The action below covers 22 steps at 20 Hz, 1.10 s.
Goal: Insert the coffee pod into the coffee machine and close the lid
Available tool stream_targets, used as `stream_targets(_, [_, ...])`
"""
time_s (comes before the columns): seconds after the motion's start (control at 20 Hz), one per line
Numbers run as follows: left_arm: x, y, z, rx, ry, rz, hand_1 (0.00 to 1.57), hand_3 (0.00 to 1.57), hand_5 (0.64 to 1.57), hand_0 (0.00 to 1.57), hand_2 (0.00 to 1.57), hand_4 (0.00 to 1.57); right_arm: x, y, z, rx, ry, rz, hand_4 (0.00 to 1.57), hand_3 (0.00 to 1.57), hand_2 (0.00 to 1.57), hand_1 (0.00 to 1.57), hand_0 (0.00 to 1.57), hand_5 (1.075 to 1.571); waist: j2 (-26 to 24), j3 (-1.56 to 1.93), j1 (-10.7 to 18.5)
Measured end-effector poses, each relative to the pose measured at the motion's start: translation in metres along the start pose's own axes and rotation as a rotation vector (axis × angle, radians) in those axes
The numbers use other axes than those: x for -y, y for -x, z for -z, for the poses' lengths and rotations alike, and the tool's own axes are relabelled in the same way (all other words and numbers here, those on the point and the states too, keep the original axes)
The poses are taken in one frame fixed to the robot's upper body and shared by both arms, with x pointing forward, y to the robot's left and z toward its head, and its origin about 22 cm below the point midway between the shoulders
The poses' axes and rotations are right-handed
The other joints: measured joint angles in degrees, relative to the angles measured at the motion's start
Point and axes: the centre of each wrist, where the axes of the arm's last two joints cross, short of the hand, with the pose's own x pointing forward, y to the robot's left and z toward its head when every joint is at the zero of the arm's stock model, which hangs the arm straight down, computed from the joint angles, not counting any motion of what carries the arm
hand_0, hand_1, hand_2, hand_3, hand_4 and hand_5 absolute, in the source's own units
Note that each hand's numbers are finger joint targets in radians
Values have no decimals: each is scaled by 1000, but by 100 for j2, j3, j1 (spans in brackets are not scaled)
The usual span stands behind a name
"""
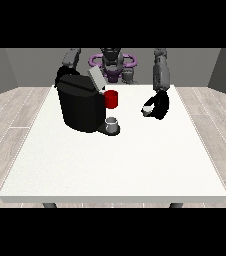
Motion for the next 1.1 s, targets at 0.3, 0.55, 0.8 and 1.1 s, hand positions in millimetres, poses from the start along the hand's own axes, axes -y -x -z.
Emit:
stream_targets(0.3, [-6,-15,8,99,19,-4,1450,1388,1571,1450,1452,623,8,14,-3,-24,17,2,445,0,0,0,0,1571,-116,-6,92])
stream_targets(0.55, [-28,-50,26,183,45,-21,1289,1337,1571,1289,1362,557,13,17,4,-75,28,12,505,0,0,0,0,1571,-362,-5,129])
stream_targets(0.8, [-50,-82,39,250,57,-15,1252,1292,1571,1252,1329,573,13,29,4,-96,23,1,507,0,0,0,0,1571,-470,-5,163])
stream_targets(1.1, [-77,-102,46,302,56,-9,1255,1288,1571,1255,1332,556,11,31,6,-94,10,5,497,0,0,0,0,1571,-536,-5,119])
